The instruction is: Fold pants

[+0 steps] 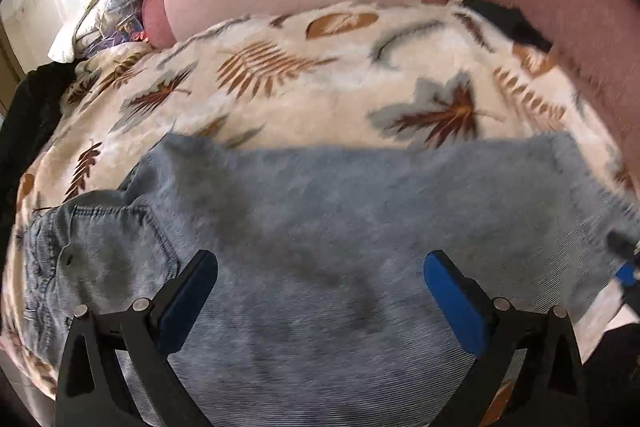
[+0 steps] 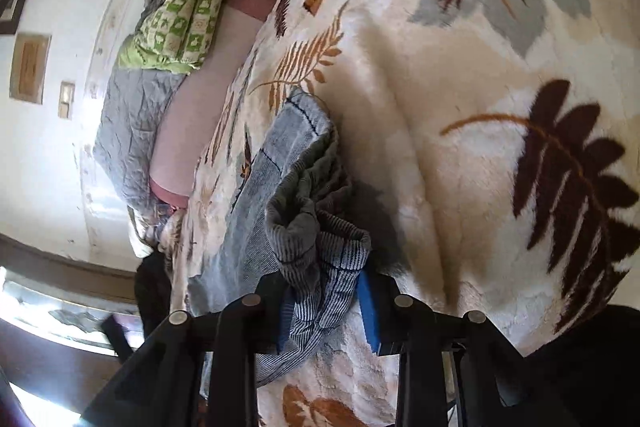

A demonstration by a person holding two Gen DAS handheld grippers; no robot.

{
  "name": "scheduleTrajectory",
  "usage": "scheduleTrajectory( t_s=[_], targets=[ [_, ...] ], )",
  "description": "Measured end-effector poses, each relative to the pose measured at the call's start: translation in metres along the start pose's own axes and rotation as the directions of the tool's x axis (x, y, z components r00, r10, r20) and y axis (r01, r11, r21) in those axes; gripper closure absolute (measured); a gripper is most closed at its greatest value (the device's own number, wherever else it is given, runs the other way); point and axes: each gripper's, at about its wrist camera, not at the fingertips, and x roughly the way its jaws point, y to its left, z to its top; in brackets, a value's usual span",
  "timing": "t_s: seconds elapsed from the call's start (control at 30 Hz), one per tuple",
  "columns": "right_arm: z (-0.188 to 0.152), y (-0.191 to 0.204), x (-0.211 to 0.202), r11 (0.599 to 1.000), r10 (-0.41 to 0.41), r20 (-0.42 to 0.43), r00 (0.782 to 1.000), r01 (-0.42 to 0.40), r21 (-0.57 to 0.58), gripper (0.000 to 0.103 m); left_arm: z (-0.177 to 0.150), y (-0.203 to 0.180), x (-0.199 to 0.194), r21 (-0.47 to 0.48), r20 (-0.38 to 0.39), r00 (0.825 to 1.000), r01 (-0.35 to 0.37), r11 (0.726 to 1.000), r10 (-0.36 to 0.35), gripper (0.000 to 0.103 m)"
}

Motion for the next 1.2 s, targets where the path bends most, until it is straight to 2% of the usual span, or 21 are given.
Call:
scheduleTrajectory(
  t_s=[0.03,0.1,0.17,0.27,0.33,0.43,0.5,0.57,0.63,0.7,0.73,0.77,0.8,0.87,0.9,0.97,1.0,1.07,1.1,1.13,1.2],
  targets=[
    [0.0,0.002,0.0,1.0,-0.013,0.001,1.0,0.013,-0.011,0.073,0.0,-0.005,0.007,0.009,-0.018,1.0,-0.001,1.0,0.002,0.0],
    [0.0,0.006,0.0,0.999,-0.03,0.0,1.0,0.03,-0.028,0.076,-0.01,-0.027,0.044,0.109,-0.154,0.987,-0.034,0.993,0.05,0.0],
    [0.001,0.022,-0.005,0.995,-0.058,0.013,0.998,0.059,-0.085,0.08,-0.013,-0.029,0.041,0.123,-0.085,0.995,-0.039,0.992,0.05,0.0],
    [-0.001,0.065,-0.014,0.972,-0.081,0.057,0.995,0.091,-0.217,0.086,-0.011,-0.02,0.038,0.078,-0.121,0.993,0.013,0.997,-0.003,0.0],
    [-0.009,0.109,-0.017,0.94,-0.067,0.082,0.994,0.091,-0.328,0.088,-0.011,-0.009,0.032,0.041,-0.12,0.992,0.044,0.998,-0.039,0.0],
    [-0.042,0.184,-0.014,0.848,-0.017,0.095,0.995,0.065,-0.526,0.088,-0.017,0.021,0.009,-0.057,-0.06,0.996,0.065,0.996,-0.068,0.0],
    [-0.079,0.229,-0.002,0.76,0.018,0.063,0.998,0.027,-0.649,0.087,-0.027,0.056,-0.015,-0.139,0.002,0.997,0.082,0.987,-0.082,0.0],
    [-0.121,0.259,0.018,0.668,0.03,0.004,1.0,-0.017,-0.744,0.087,-0.039,0.099,-0.037,-0.238,0.054,0.997,0.063,0.969,-0.052,0.0],
    [-0.162,0.273,0.046,0.599,0.018,-0.072,0.997,-0.068,-0.798,0.087,-0.057,0.15,-0.055,-0.356,0.088,0.996,0.029,0.934,0.002,0.0],
    [-0.198,0.27,0.081,0.563,-0.031,-0.164,0.986,-0.118,-0.818,0.085,-0.076,0.192,-0.066,-0.446,0.086,0.994,-0.021,0.895,0.066,0.0],
    [-0.216,0.261,0.107,0.551,-0.083,-0.207,0.975,-0.128,-0.825,0.085,-0.085,0.208,-0.071,-0.473,0.078,0.993,-0.04,0.88,0.087,0.0],
    [-0.227,0.252,0.126,0.552,-0.121,-0.239,0.963,-0.134,-0.823,0.077,-0.095,0.224,-0.075,-0.497,0.06,0.992,-0.066,0.865,0.11,0.0],
    [-0.237,0.234,0.153,0.579,-0.175,-0.298,0.938,-0.147,-0.802,0.067,-0.1,0.232,-0.077,-0.506,0.049,0.992,-0.078,0.859,0.118,0.0],
    [-0.238,0.224,0.146,0.599,-0.098,-0.289,0.952,-0.176,-0.781,0.064,-0.108,0.242,-0.082,-0.502,0.039,0.993,-0.077,0.861,0.112,0.0],
    [-0.233,0.223,0.138,0.617,-0.072,-0.313,0.947,-0.205,-0.76,0.051,-0.107,0.242,-0.085,-0.496,0.046,0.994,-0.066,0.866,0.103,0.0],
    [-0.214,0.214,0.114,0.688,0.001,-0.328,0.945,-0.238,-0.685,0.036,-0.1,0.232,-0.093,-0.483,0.077,0.995,-0.023,0.875,0.068,0.0],
    [-0.203,0.206,0.1,0.715,0.037,-0.31,0.95,-0.242,-0.655,0.032,-0.092,0.221,-0.094,-0.466,0.096,0.995,0.017,0.884,0.032,0.0],
    [-0.18,0.194,0.083,0.768,0.084,-0.284,0.955,-0.243,-0.592,0.032,-0.077,0.191,-0.1,-0.404,0.135,0.989,0.113,0.908,-0.063,0.0],
    [-0.163,0.178,0.076,0.816,0.12,-0.278,0.953,-0.254,-0.518,0.032,-0.071,0.175,-0.102,-0.369,0.15,0.984,0.151,0.917,-0.101,0.0],
    [-0.154,0.167,0.076,0.844,0.142,-0.282,0.949,-0.264,-0.466,0.032,-0.067,0.162,-0.102,-0.337,0.158,0.979,0.175,0.925,-0.127,0.0],
    [-0.141,0.138,0.093,0.905,0.129,-0.335,0.933,-0.249,-0.346,0.031,-0.063,0.133,-0.088,-0.281,0.124,0.976,0.208,0.937,-0.179,0.0]
  ],
)
